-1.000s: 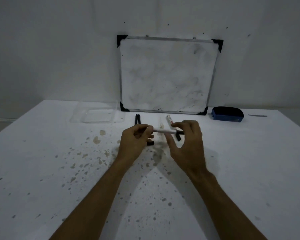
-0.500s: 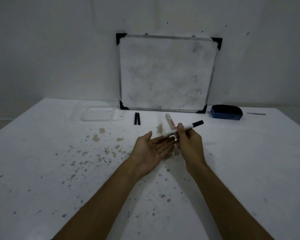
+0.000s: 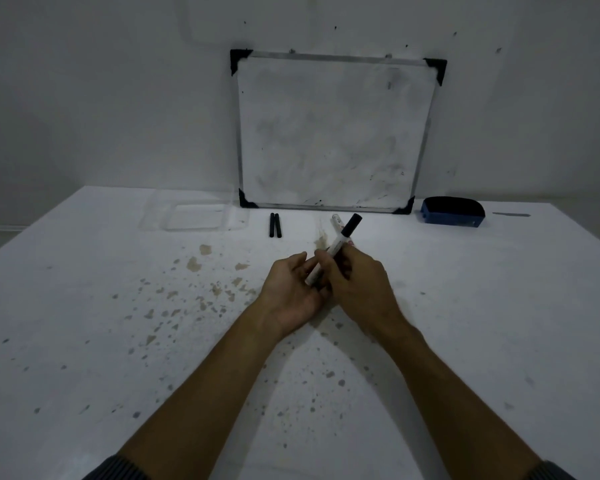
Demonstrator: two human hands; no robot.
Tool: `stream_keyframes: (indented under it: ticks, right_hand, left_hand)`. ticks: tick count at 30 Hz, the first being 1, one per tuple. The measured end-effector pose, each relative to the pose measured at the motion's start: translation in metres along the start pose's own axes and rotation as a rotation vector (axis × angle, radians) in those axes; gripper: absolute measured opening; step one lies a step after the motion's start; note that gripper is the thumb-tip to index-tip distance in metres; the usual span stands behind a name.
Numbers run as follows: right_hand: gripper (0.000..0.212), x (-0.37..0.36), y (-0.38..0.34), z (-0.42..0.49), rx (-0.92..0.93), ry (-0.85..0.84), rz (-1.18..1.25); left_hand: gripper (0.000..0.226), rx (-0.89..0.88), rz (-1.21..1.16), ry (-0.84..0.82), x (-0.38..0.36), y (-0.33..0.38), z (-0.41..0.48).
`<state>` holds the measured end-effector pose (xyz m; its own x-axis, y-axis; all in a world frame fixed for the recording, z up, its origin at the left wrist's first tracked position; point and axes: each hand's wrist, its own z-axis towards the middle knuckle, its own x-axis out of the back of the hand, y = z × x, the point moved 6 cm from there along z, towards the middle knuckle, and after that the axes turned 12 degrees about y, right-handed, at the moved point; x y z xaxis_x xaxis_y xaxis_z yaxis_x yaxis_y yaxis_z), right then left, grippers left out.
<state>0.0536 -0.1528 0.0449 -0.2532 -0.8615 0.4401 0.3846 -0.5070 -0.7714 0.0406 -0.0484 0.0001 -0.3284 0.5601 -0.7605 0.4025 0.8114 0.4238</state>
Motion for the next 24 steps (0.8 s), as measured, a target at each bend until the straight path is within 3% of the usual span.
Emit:
stream_keyframes:
  ticks: [5, 9, 13, 18, 24]
  right_hand:
    - [0.034, 0.013, -0.005, 0.002, -0.093, 0.168, 0.268]
    - [0.034, 0.003, -0.003, -0.001, -0.056, 0.121, 0.151]
    - [0.023, 0.008, 0.007, 0.005, -0.191, 0.146, 0.283]
    - [0.027, 0.021, 0.021, 0.013, -0.532, 0.166, 0.571]
    - [0.027, 0.021, 0.034, 0.018, -0.643, 0.088, 0.576]
  left_hand:
    - [0.046, -0.039, 0.008, 0.023, 0.000, 0.005, -0.002]
    - [0.045, -0.046, 0.075, 0.029, 0.001, 0.008, -0.002]
    - [0.047, -0.081, 0.308, -0.024, -0.001, 0.017, -0.005]
    - [0.038, -0.196, 0.632, -0.093, -0.007, 0.031, -0.012]
    - [0.026, -0.352, 0.907, 0.007, 0.006, 0.055, -0.016]
